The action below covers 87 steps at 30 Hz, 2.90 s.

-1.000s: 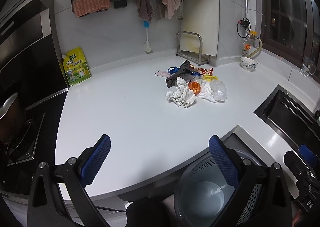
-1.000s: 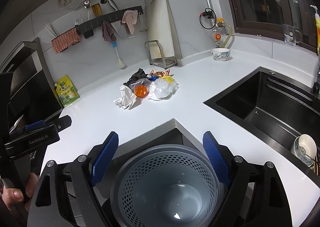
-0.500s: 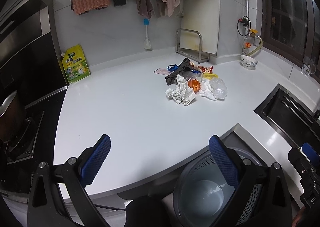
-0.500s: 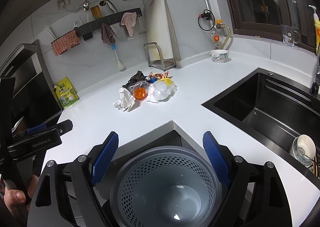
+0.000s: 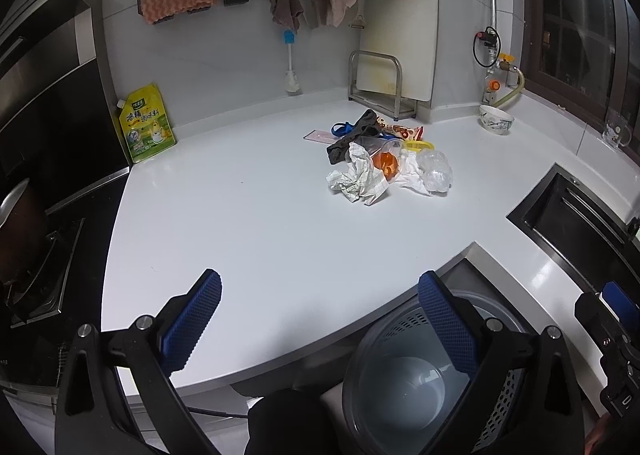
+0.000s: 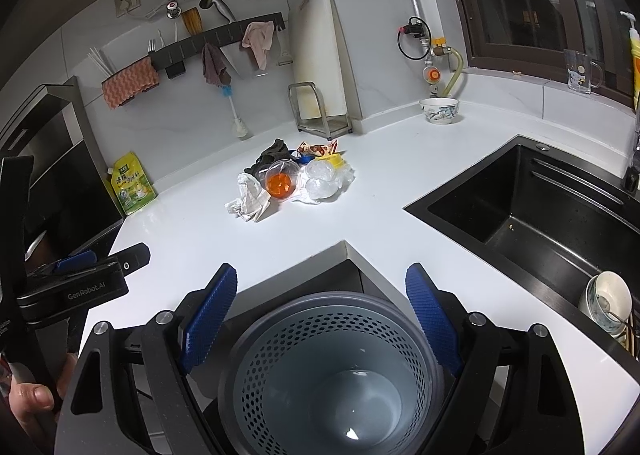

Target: Collect trash

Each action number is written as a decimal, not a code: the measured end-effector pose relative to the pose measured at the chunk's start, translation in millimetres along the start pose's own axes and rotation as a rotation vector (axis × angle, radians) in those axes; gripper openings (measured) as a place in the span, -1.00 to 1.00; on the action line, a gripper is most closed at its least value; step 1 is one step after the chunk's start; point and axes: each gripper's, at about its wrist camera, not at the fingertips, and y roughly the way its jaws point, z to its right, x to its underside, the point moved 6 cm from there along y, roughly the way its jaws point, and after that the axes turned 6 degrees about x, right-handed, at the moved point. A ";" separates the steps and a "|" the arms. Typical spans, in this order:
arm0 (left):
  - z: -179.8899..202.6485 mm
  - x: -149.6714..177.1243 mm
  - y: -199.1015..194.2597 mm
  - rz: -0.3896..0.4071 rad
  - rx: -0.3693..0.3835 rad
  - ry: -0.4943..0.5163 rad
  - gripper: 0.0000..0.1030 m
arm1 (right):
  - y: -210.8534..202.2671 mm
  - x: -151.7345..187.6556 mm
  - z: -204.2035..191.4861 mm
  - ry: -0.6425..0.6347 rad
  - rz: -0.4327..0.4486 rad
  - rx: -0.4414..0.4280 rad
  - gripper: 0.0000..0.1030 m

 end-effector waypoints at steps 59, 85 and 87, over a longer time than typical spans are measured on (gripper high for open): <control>-8.7 -63.3 163.0 -0.122 0.015 -0.076 0.88 | 196.9 -79.2 3.6 -0.016 -0.171 -0.075 0.60; -15.2 -63.8 214.6 -0.162 -0.038 -0.173 0.88 | 311.9 -99.6 -5.5 -0.095 -0.354 -0.176 0.00; -11.9 -64.5 215.2 -0.160 -0.053 -0.159 0.88 | 310.1 -100.8 -1.6 -0.077 -0.351 -0.198 -0.11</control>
